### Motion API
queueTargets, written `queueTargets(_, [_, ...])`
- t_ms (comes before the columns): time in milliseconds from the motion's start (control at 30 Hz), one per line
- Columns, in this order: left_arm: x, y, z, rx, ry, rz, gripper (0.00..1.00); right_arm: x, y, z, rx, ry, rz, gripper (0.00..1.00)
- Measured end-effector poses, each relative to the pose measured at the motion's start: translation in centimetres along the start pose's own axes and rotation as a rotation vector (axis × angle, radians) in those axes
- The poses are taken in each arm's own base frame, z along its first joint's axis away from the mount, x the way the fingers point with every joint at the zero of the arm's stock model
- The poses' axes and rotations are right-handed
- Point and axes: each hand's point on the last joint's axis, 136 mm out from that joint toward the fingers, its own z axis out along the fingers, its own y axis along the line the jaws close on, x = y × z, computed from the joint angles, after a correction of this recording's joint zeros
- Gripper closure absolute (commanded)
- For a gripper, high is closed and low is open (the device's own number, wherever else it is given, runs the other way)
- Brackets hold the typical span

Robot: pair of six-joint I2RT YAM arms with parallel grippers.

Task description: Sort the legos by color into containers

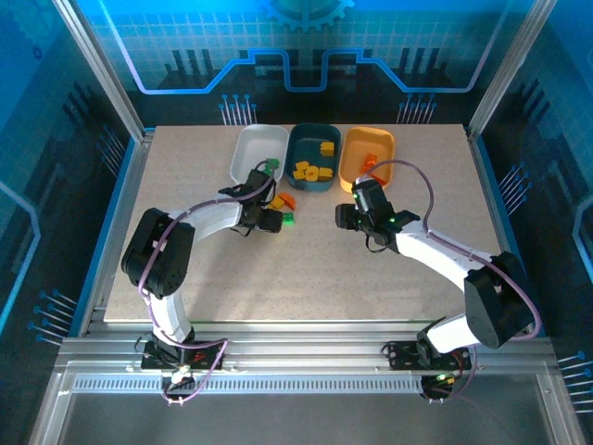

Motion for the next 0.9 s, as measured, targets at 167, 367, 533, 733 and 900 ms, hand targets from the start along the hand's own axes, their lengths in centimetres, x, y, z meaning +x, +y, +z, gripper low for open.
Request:
queueTargets(167, [-0.4,0.0,-0.6,0.002,-0.016,0.001,0.18,0.0,0.0,0.0,0.000,0.000,0.000,0.35])
queueTargets(367, [0.0,0.1,0.2,-0.009,0.018,-0.027,0.24,0.1,0.0,0.0,0.000,0.001,-0.001,0.34])
queueTargets(533, [0.5,0.1,1.0,-0.021,0.053,-0.061,0.29,0.1,-0.1,0.0,0.001,0.002,-0.001,0.34])
queueTargets(733, [0.9,0.3,2.4,-0.040,0.084,-0.094,0.33,0.1,-0.1,0.1,0.001,0.003,-0.001,0.34])
queueTargets(900, [0.1,0.3,2.4,-0.041,0.072,-0.107,0.35,0.1,-0.1,0.1,0.001,0.003,-0.001,0.34])
